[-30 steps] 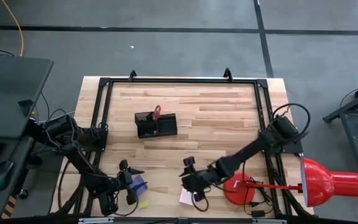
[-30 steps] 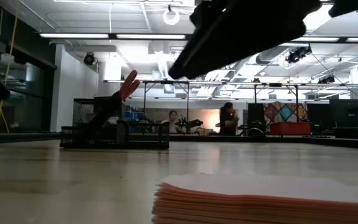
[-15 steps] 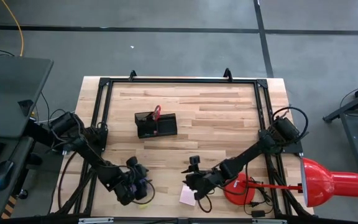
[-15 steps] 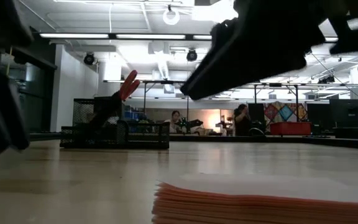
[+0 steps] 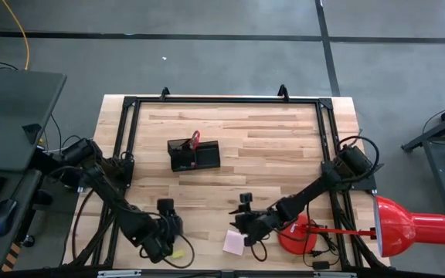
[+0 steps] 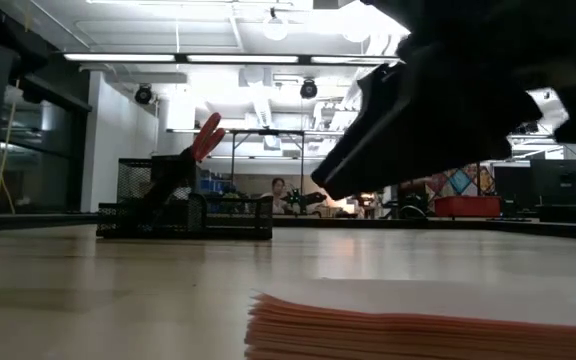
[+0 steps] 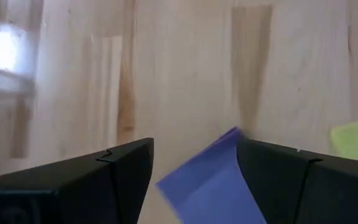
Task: Pick and place office supplies into organizer
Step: Put the left purple sticky note into the desk organizer
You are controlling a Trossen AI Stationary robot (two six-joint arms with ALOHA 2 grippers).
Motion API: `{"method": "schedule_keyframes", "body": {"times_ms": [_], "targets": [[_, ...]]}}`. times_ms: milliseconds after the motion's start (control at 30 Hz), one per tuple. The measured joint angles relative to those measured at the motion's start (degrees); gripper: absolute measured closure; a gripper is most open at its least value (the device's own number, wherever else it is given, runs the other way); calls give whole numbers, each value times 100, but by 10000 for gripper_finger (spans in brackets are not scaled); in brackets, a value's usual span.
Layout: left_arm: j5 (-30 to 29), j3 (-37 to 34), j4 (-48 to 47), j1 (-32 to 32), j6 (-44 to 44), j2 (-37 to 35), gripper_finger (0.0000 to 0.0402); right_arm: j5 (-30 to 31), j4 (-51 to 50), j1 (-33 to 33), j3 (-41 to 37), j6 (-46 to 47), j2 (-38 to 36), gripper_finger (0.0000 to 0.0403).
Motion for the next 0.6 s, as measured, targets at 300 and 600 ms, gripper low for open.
{"method": "schedule_keyframes", "body": {"times_ms": [300, 600], "targets": [[1134, 200, -285, 80, 1444, 8, 181, 178, 916, 246, -298, -491, 2, 265], [1851, 196, 149, 538, 2088, 47, 181, 150, 1069, 244, -298, -505, 2, 265]]}}
